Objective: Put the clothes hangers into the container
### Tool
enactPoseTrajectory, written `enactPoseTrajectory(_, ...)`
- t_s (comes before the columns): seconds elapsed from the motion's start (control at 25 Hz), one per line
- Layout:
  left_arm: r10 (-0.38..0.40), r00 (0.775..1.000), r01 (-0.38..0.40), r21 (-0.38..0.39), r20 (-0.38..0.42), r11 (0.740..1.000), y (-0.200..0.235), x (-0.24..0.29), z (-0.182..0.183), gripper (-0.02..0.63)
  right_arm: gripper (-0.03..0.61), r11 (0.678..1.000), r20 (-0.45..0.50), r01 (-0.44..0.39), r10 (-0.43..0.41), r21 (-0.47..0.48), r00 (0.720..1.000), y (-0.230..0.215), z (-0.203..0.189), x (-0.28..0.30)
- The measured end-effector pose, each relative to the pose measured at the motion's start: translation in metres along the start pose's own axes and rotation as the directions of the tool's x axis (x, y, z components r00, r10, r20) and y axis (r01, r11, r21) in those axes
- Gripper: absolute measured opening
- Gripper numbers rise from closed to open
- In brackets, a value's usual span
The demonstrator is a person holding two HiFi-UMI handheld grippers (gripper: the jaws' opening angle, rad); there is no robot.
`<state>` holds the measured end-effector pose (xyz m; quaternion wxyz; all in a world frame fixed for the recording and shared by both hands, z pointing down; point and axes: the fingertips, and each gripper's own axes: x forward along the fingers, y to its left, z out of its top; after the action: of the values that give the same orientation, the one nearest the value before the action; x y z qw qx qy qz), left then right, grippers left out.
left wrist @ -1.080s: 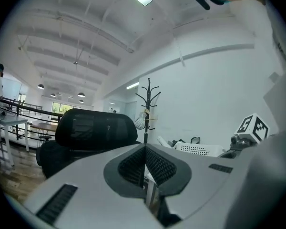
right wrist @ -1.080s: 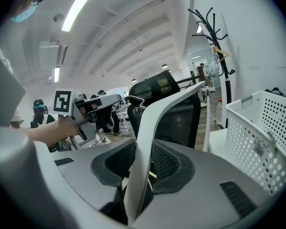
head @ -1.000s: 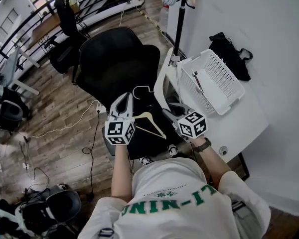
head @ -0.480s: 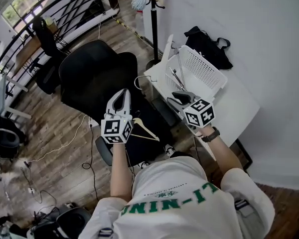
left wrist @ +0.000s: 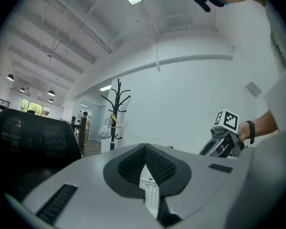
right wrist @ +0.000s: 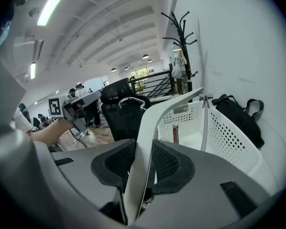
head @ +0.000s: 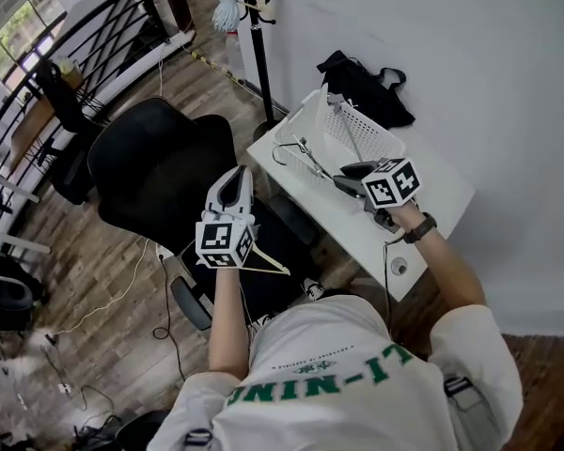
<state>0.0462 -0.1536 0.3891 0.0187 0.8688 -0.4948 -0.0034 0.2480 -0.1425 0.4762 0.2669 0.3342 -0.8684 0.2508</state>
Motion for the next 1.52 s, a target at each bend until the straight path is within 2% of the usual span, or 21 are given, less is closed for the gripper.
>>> enactPoseTrajectory(0.36,-0.036,0.999,0.036,0.003,-0.019,0.999,-0.02,0.021,-0.002,0.014,0.127,0.989,-0.165,-0.087,0.106,0.123,0.98,-0.047,-0.001,0.017)
enactPoseTrajectory(0.56,-0.021,0.999,0.021,0.004,-0.032,1.0,-0.019,0.019,-0.006,0.014,0.127,0.993,-0.271,-0.044,0.073,0.11,0.96,-0.083,-0.006,0.05)
enactPoseTrajectory(0.72,-0.003,0.999,0.003,0.007,-0.044,1.0,-0.014,0.013,-0.01,0.014,0.129,0.99,-0.307,-0.012,0.056,0.143,0.95,-0.105,-0.013,0.078)
enactPoseTrajectory(0.84,0.008,0.999,-0.007,0.01,-0.051,1.0,-0.009,0.008,-0.011,0.014,0.134,0.989,-0.342,-0.043,0.089,0.139,0.936,-0.105,-0.022,0.093)
enactPoseTrajectory(0.92,0.014,0.998,-0.013,0.009,-0.058,1.0,-0.006,0.005,-0.016,0.014,0.141,0.991,-0.338,-0.057,0.095,0.122,0.936,-0.101,-0.023,0.1)
enactPoseTrajectory(0.96,0.015,0.998,-0.015,0.006,-0.062,1.0,-0.004,0.004,-0.019,0.014,0.157,0.995,-0.348,-0.047,0.075,0.087,0.934,-0.101,-0.026,0.103)
enactPoseTrajectory(1.0,0.016,0.998,-0.016,0.003,-0.067,1.0,-0.002,0.003,-0.022,0.014,0.231,0.999,-0.375,-0.03,0.037,0.023,0.926,-0.103,-0.03,0.106)
enactPoseTrajectory(1.04,0.018,0.997,-0.018,0.0,-0.071,1.0,0.0,0.002,-0.025,0.014,0.36,0.998,-0.409,-0.011,-0.013,-0.057,0.912,-0.107,-0.035,0.108)
enactPoseTrajectory(1.12,0.023,0.997,-0.024,-0.008,-0.076,1.0,0.003,-0.001,-0.03,0.014,0.424,0.985,-0.429,0.028,-0.099,-0.168,0.898,-0.114,-0.037,0.109)
enactPoseTrajectory(1.16,0.026,0.997,-0.027,-0.015,-0.077,1.0,0.005,-0.002,-0.031,0.014,0.433,0.984,-0.403,0.049,-0.115,-0.171,0.908,-0.116,-0.031,0.107)
enactPoseTrajectory(1.28,0.026,0.997,-0.029,-0.039,-0.077,0.999,0.01,-0.003,-0.032,0.014,0.431,0.993,-0.288,0.089,-0.108,-0.08,0.951,-0.117,-0.003,0.098)
enactPoseTrajectory(1.52,0.054,0.994,-0.06,-0.06,-0.091,0.996,0.025,-0.012,-0.042,0.014,0.422,0.991,-0.205,0.051,-0.075,-0.121,0.976,-0.088,0.022,0.082)
